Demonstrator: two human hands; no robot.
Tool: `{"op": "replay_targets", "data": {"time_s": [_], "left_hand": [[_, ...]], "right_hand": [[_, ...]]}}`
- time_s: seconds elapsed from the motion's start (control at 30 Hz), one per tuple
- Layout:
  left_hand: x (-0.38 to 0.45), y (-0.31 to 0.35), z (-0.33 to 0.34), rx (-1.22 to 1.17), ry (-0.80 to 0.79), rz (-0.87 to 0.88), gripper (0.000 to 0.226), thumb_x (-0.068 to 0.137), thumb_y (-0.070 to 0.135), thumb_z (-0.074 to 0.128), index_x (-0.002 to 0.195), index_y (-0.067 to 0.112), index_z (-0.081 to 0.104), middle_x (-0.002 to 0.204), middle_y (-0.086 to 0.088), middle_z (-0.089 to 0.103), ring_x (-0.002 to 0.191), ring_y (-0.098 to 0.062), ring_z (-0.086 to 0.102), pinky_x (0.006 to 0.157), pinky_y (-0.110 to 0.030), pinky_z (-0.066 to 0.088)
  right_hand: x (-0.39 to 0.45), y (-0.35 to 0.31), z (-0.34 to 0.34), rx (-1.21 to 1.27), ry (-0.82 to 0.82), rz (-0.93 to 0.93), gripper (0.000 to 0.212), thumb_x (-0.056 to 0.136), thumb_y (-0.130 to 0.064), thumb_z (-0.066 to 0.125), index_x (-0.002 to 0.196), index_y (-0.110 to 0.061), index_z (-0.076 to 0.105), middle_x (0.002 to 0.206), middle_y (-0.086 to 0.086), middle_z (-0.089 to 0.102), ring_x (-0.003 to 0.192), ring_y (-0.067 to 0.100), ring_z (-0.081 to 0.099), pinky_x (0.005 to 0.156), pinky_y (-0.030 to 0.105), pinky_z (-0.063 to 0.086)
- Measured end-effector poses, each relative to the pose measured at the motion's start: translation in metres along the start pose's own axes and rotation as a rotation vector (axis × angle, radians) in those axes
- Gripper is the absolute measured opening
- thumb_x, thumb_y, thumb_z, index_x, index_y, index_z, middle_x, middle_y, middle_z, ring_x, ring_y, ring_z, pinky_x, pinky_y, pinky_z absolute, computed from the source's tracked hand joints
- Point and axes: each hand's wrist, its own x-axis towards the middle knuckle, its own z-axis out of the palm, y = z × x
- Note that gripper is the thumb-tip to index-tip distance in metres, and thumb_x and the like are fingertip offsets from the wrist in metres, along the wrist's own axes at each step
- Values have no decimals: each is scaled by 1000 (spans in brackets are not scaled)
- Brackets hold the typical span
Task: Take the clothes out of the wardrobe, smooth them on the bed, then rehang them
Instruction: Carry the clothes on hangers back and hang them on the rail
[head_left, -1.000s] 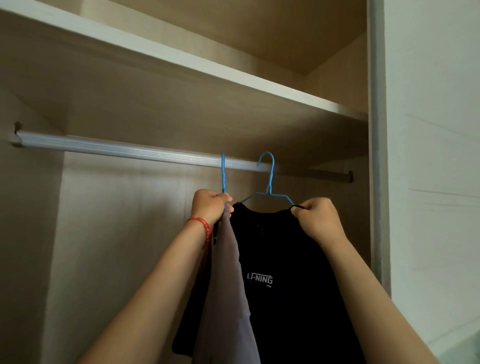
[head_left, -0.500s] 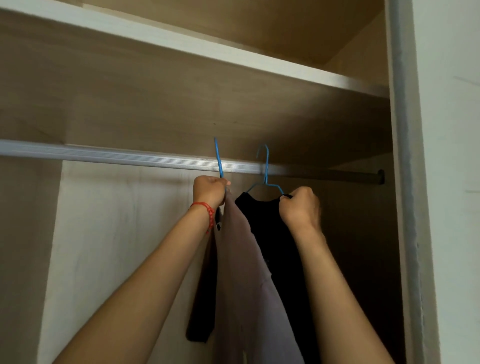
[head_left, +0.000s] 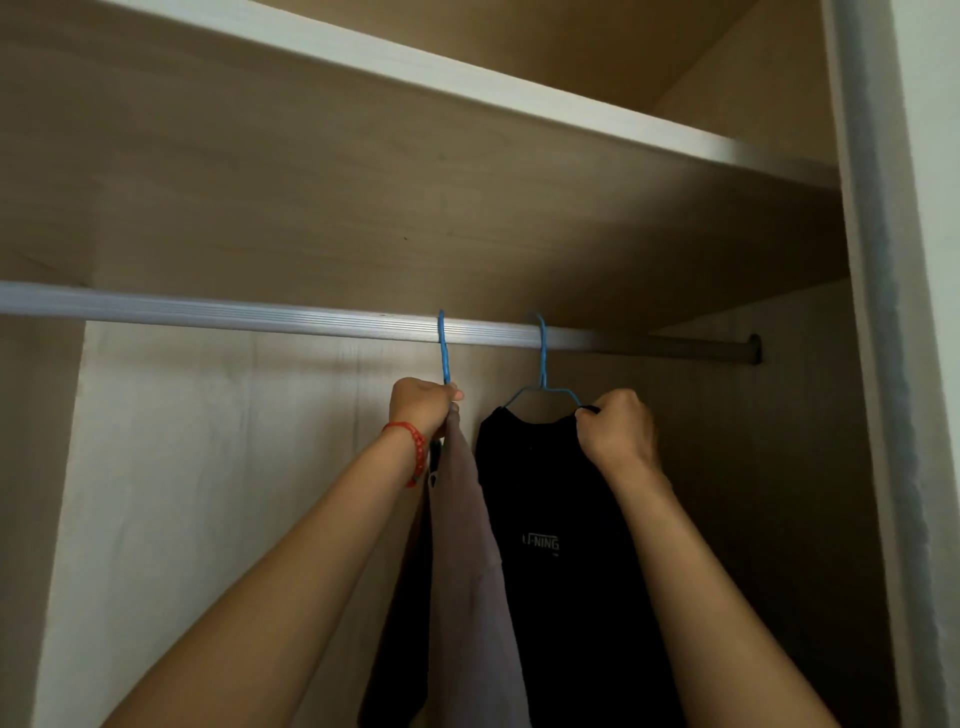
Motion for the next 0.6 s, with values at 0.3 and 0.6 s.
{"op": "replay_targets", "data": {"time_s": [0.3,0.6], "left_hand": [[10,-11,44,41,-44,6,26,82,0,63,58,8,58,61,-9,55,55,-21,50,65,-29,47],[8,-17,67,53,18,41,12,83,3,62,81,-7,68,59,-8,55,53,-20,50,73,-33,47]], "right_hand": [[23,40,-20,-19,37,-4,22,90,-21,55,99,-7,69,101,16,68,98,32,62,67,26,38],[34,55,-23,31,41,10,22,91,-22,54,102,-9,68,102,14,68,101,31,61,73,28,42]]}}
